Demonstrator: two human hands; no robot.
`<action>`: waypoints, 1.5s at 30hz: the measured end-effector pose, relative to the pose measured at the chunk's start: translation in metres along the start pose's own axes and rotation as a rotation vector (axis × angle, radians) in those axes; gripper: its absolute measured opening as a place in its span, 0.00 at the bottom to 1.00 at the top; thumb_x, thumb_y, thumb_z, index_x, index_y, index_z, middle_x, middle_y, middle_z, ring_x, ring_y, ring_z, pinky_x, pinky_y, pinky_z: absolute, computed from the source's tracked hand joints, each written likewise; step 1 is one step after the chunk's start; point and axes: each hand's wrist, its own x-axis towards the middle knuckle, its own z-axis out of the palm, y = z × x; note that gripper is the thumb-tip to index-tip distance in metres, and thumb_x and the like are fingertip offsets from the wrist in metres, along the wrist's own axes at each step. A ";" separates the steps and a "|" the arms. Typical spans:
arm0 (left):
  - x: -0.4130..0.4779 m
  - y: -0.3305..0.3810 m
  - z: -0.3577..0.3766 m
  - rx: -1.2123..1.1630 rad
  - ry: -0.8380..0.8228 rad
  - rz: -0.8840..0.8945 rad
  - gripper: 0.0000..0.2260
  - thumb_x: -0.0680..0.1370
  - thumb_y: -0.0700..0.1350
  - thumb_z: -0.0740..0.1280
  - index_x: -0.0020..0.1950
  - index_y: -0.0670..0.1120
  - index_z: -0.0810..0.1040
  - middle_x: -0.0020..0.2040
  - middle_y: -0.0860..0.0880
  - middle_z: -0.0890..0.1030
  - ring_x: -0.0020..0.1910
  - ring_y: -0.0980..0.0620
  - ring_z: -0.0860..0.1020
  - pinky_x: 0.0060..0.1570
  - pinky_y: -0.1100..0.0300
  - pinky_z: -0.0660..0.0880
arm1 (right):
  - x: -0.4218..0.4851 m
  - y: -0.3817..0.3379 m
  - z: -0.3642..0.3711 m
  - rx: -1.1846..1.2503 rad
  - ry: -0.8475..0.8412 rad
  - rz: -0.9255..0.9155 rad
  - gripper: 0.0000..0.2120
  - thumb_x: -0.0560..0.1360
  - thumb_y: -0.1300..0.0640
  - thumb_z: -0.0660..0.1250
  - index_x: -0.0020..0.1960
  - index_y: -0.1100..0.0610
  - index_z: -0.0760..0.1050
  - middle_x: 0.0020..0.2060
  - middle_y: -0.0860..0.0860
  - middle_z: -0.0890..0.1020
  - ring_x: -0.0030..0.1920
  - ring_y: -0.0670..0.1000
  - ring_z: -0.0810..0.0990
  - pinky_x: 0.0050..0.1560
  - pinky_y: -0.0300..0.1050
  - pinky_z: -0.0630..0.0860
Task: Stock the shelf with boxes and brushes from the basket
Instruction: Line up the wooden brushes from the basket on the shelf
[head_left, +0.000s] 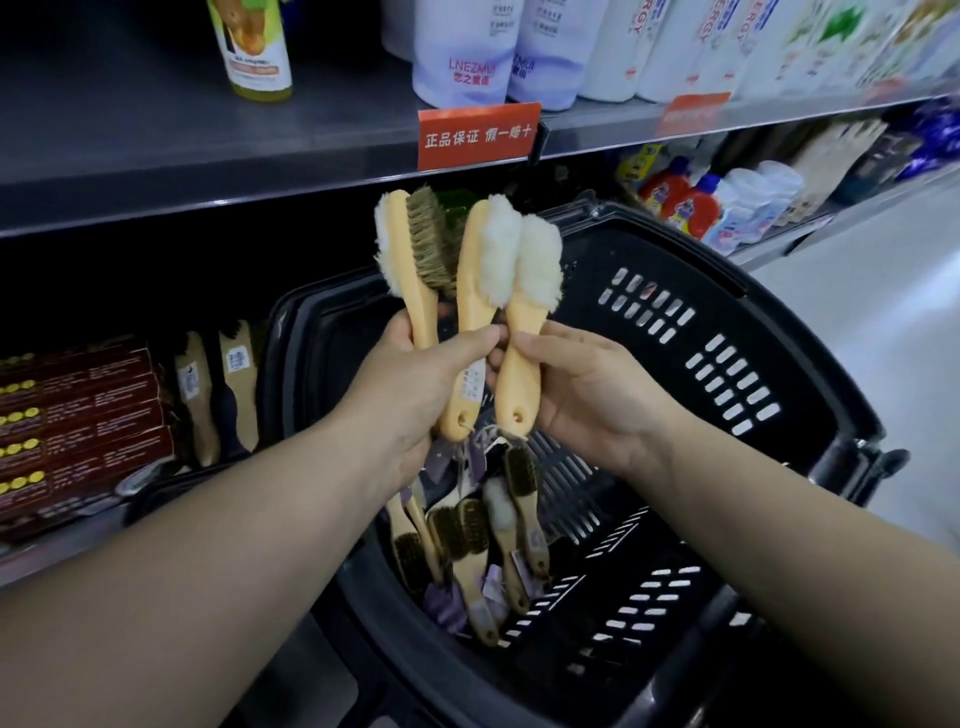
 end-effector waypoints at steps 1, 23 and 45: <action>0.000 -0.001 0.000 -0.004 -0.017 0.002 0.14 0.70 0.45 0.74 0.53 0.52 0.75 0.44 0.48 0.84 0.42 0.51 0.82 0.42 0.53 0.78 | 0.000 -0.001 -0.001 0.014 0.002 -0.007 0.11 0.78 0.66 0.57 0.58 0.64 0.73 0.36 0.53 0.81 0.35 0.47 0.81 0.41 0.40 0.81; -0.003 0.006 -0.011 -0.060 -0.046 -0.080 0.23 0.75 0.41 0.69 0.68 0.48 0.68 0.52 0.44 0.83 0.49 0.47 0.82 0.44 0.52 0.79 | 0.011 0.017 0.000 -0.521 0.221 -0.142 0.13 0.75 0.52 0.66 0.47 0.63 0.80 0.43 0.60 0.84 0.40 0.55 0.82 0.43 0.53 0.81; -0.013 0.006 -0.024 0.200 -0.168 -0.173 0.30 0.62 0.35 0.76 0.58 0.52 0.68 0.47 0.41 0.82 0.34 0.50 0.83 0.30 0.57 0.78 | 0.016 0.018 -0.004 -0.775 0.016 -0.167 0.07 0.78 0.56 0.62 0.43 0.55 0.76 0.28 0.45 0.79 0.28 0.42 0.76 0.30 0.33 0.70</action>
